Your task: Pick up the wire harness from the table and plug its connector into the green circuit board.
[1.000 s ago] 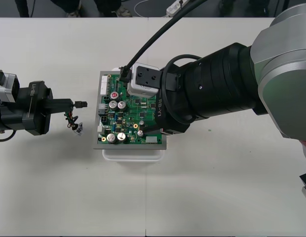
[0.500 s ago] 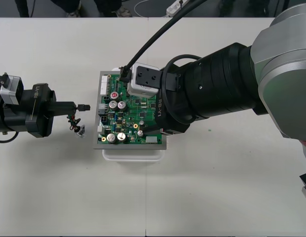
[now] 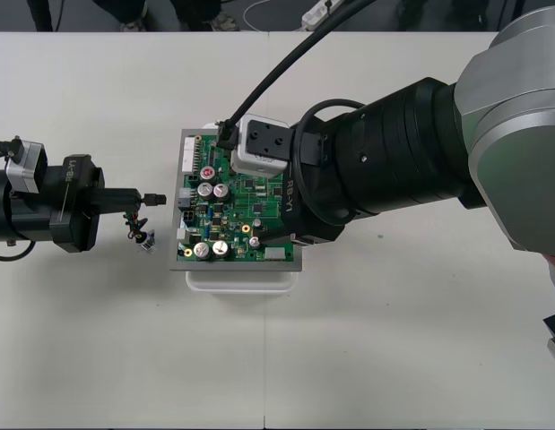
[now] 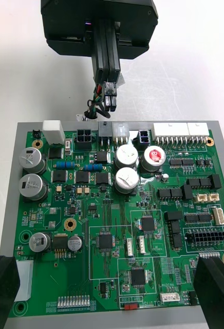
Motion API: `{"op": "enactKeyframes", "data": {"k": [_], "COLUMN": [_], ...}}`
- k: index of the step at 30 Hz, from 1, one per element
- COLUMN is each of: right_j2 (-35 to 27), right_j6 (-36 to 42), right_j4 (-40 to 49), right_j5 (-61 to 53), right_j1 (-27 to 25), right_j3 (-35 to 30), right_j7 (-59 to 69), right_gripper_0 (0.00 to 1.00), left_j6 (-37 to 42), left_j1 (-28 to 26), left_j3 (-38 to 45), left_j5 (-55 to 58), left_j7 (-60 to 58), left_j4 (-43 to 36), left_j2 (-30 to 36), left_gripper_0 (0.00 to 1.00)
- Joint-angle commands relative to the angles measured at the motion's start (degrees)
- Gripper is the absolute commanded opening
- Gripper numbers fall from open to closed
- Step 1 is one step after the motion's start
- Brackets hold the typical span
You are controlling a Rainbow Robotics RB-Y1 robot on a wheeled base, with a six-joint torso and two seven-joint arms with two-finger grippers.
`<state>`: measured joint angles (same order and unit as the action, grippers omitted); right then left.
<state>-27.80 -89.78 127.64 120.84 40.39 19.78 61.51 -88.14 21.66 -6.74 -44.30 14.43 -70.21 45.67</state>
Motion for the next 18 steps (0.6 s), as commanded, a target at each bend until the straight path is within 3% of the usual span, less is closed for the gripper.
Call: {"op": "enactKeyframes", "data": {"k": [1, 18], "right_j2": [0.82, 0.82], "right_j6": [-0.22, -0.22], "right_j4": [0.42, 0.42], "right_j5": [-0.69, -0.69], "right_j1": [1.71, 1.62], "right_j3": [-2.02, -2.02], "right_j7": [-1.57, -1.57], "right_gripper_0": [0.99, 0.99], "left_j6": [-1.86, -1.86], "left_j1": [2.24, 3.47], "left_j3": [-0.65, -1.53], "left_j5": [-0.17, -0.53], "left_j7": [-1.16, -2.3], "left_j4": [-1.77, -1.77], "left_j2": [-0.75, -2.25], "left_gripper_0": [0.0, 0.0]}}
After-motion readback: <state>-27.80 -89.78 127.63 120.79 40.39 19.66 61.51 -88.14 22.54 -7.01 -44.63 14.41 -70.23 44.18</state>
